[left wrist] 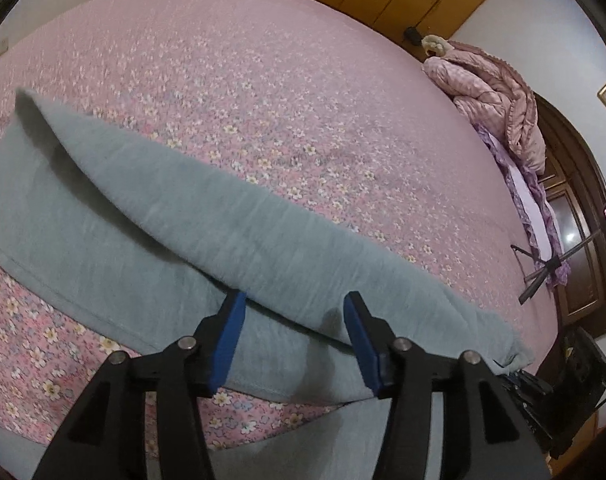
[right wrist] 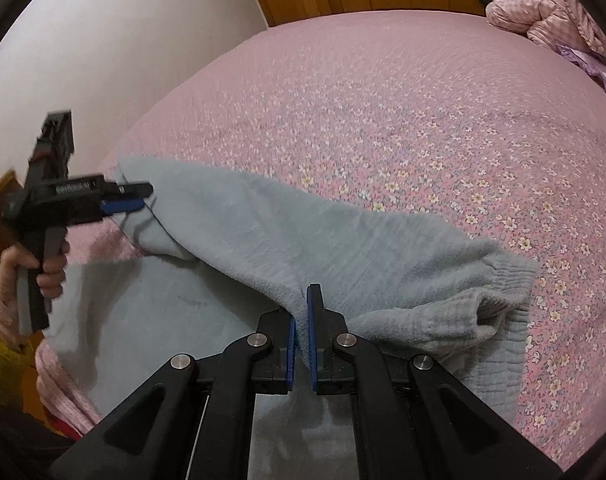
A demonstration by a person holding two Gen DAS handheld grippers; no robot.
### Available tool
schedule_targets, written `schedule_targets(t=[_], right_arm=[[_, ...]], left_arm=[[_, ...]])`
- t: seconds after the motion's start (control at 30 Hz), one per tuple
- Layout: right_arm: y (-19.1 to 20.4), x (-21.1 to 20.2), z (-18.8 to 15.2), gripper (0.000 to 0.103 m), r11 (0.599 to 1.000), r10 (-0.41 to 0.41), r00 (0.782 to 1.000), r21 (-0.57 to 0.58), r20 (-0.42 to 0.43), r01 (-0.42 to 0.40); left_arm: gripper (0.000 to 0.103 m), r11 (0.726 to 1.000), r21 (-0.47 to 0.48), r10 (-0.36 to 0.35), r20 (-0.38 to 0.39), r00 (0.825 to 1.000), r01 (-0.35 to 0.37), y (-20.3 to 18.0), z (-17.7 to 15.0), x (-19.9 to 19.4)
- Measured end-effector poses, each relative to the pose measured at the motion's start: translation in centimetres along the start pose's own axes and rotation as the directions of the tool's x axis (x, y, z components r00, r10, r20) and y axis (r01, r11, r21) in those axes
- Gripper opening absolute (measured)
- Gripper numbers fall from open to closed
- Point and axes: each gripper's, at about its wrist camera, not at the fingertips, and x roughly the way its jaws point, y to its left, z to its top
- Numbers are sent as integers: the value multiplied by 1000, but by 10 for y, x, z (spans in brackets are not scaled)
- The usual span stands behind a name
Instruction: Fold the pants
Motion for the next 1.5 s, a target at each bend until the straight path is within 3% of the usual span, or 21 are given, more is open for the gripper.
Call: schedule_targets(t=[0.17, 0.4, 0.47, 0.5, 0.53, 0.7, 1.0, 1.27, 1.4, 1.5], right_arm=[[-3, -14, 10, 6, 1000, 18, 999, 11, 33, -18], [0, -13, 5, 6, 1000, 14, 1000, 1, 17, -14], [3, -10, 4, 6, 1000, 4, 1000, -4, 12, -4], [3, -10, 4, 6, 1000, -1, 1000, -7, 10, 1], [5, -10, 2, 6, 1000, -5, 1000, -10, 9, 5], [6, -17, -2, 6, 1000, -5, 1000, -14, 14, 5], [6, -37, -24, 6, 1000, -7, 1000, -26, 8, 7], [-2, -33, -57, 8, 999, -29, 998, 32, -60, 31], [-8, -23, -66, 15, 995, -27, 994, 89, -105, 36], [-7, -27, -72, 20, 993, -24, 995, 110, -99, 34]], left_arm=[[57, 998, -47, 28, -11, 1000, -28, 7, 0, 2], [58, 995, -97, 36, 23, 999, -33, 11, 15, 10], [44, 994, -95, 58, 28, 998, -55, 10, 16, 12], [16, 993, -84, 84, 33, 996, -81, 9, 15, 12], [3, 992, -78, 97, 34, 995, -94, 10, 14, 12], [3, 993, -111, 46, 56, 997, -40, 20, 5, -7], [3, 999, -11, 33, 136, 990, -32, 6, -35, -77], [3, 997, 31, 62, 66, 996, -64, 5, -89, -76], [3, 997, -12, 72, -17, 997, -72, 18, -108, -53], [4, 997, -34, 62, -27, 998, -63, 25, -111, -45]])
